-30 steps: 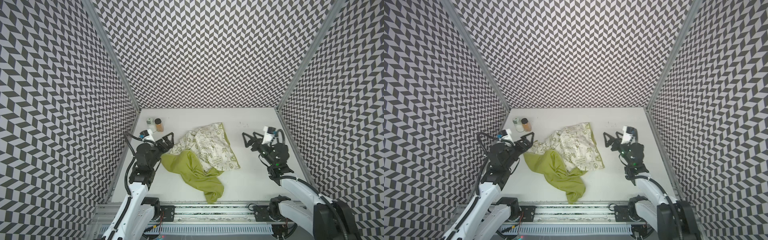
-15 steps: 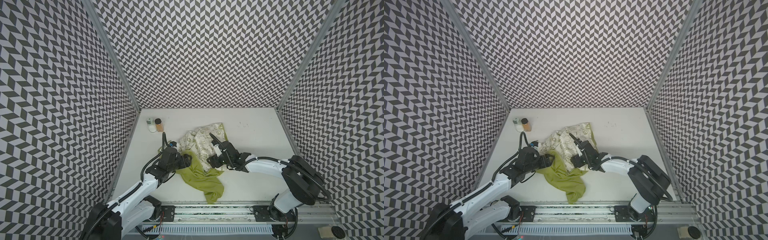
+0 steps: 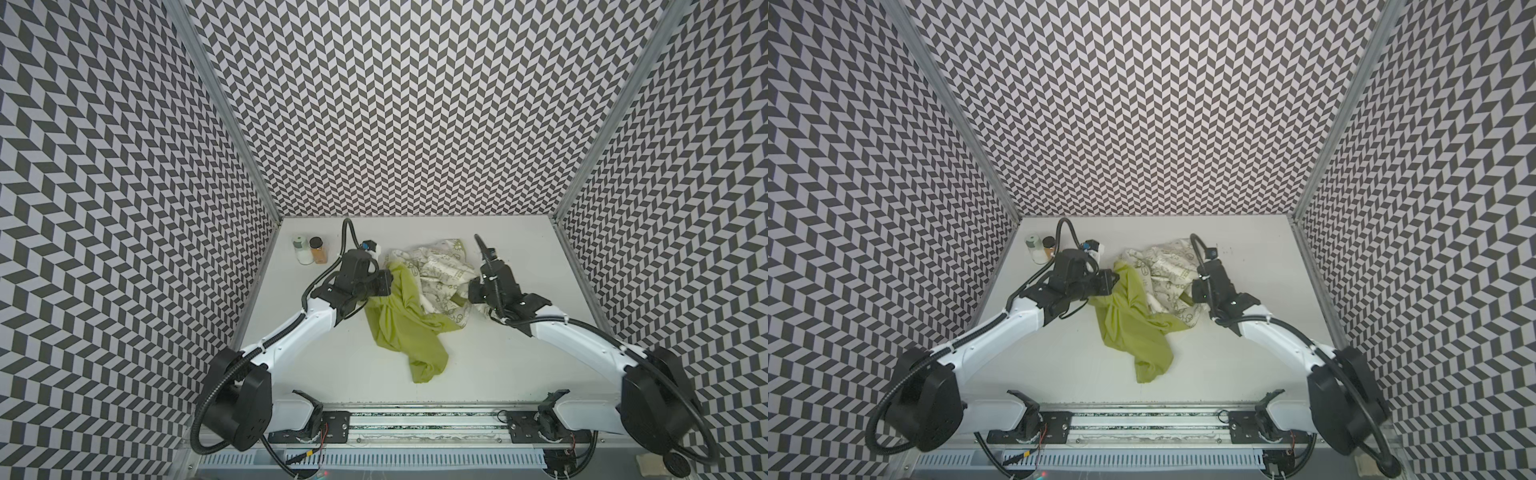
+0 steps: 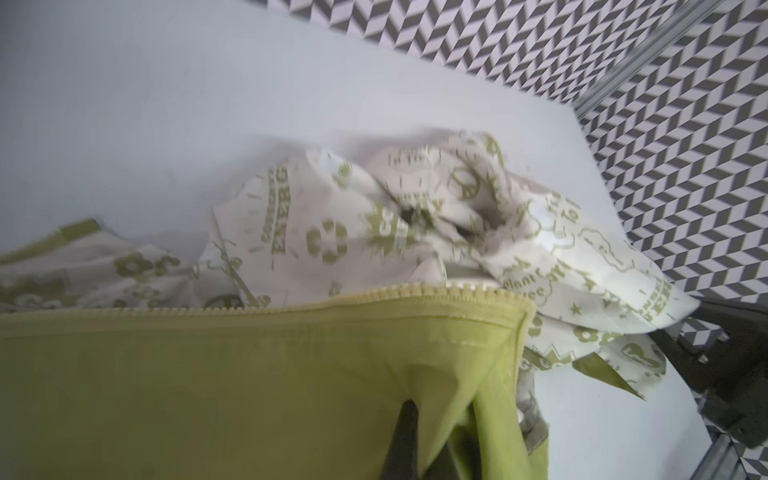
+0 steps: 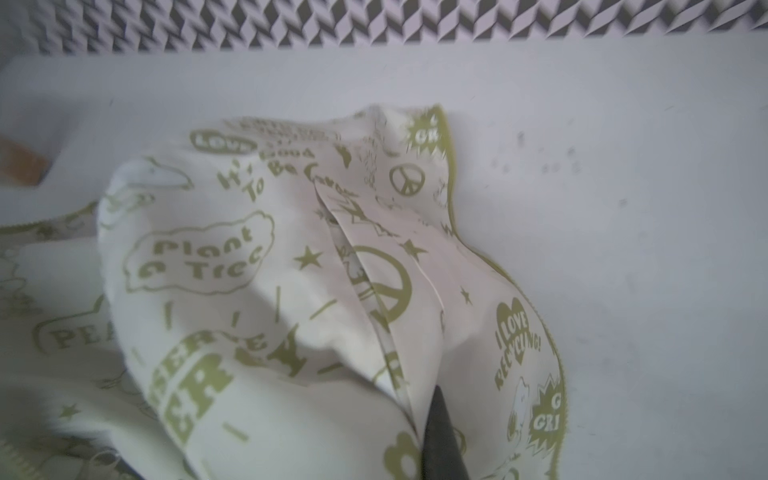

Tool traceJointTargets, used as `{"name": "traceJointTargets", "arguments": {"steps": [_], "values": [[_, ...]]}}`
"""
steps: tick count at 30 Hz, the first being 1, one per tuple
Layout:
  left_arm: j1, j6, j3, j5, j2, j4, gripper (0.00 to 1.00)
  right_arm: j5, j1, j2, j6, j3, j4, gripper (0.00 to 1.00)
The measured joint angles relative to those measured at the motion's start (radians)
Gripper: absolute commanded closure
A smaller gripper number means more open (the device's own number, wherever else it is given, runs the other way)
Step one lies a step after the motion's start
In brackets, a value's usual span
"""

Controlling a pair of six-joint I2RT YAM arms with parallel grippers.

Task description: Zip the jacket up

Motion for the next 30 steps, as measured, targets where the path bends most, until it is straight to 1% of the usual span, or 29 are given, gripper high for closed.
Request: {"name": "traceJointTargets", "arguments": {"steps": [1,2,3,4,5,6,8,11,13,16,19,20,22,24,26,28,30], "values": [[-0.002,0.018,0.054,0.013,0.023,-0.003,1.0,0.018,-0.015,-0.042,0.0,-0.006,0.0,0.99],[-0.002,0.037,0.104,0.027,0.042,-0.008,0.98,0.034,-0.03,-0.087,-0.002,-0.016,0.003,0.91],[-0.002,0.056,0.154,0.04,0.06,-0.01,0.8,0.042,-0.045,-0.124,-0.003,-0.029,0.009,0.8],[-0.002,0.072,0.185,0.047,0.072,-0.013,0.66,0.045,-0.06,-0.15,-0.009,-0.042,0.015,0.74],[-0.002,0.085,0.208,0.045,0.079,-0.012,0.61,0.046,-0.075,-0.16,-0.014,-0.051,0.014,0.62],[-0.001,0.086,0.212,0.04,0.079,-0.013,0.56,0.048,-0.087,-0.157,-0.017,-0.053,0.008,0.49],[0.005,0.092,0.181,0.026,0.068,-0.022,0.46,0.048,-0.101,-0.115,-0.02,-0.048,-0.015,0.41],[0.026,0.083,0.068,0.005,0.025,-0.05,0.42,0.008,-0.097,-0.04,-0.018,-0.039,-0.081,0.33],[0.04,0.073,-0.025,-0.013,-0.032,-0.072,0.37,-0.034,-0.078,-0.034,-0.014,-0.042,-0.109,0.28],[0.048,0.056,-0.125,-0.033,-0.136,-0.094,0.29,-0.135,-0.035,-0.087,0.001,-0.065,-0.077,0.27],[0.047,0.032,-0.15,-0.045,-0.195,-0.095,0.27,-0.277,0.0,-0.15,0.029,-0.135,0.068,0.29],[0.043,0.021,-0.15,-0.046,-0.2,-0.092,0.26,-0.317,0.011,-0.153,0.042,-0.158,0.124,0.3],[0.03,-0.002,-0.156,-0.05,-0.199,-0.082,0.24,-0.378,0.033,-0.114,0.056,-0.167,0.179,0.3],[-0.002,-0.026,-0.171,-0.055,-0.195,-0.071,0.23,-0.403,0.053,-0.038,0.059,-0.126,0.167,0.3],[-0.07,-0.048,-0.176,-0.064,-0.175,-0.055,0.22,-0.387,0.069,0.04,0.059,-0.07,0.142,0.31],[-0.141,-0.055,-0.156,-0.083,-0.122,-0.037,0.22,-0.365,0.074,0.057,0.061,-0.06,0.125,0.33],[-0.202,-0.053,-0.09,-0.098,-0.021,-0.035,0.22,-0.34,0.073,0.037,0.074,-0.079,0.116,0.41]]}}
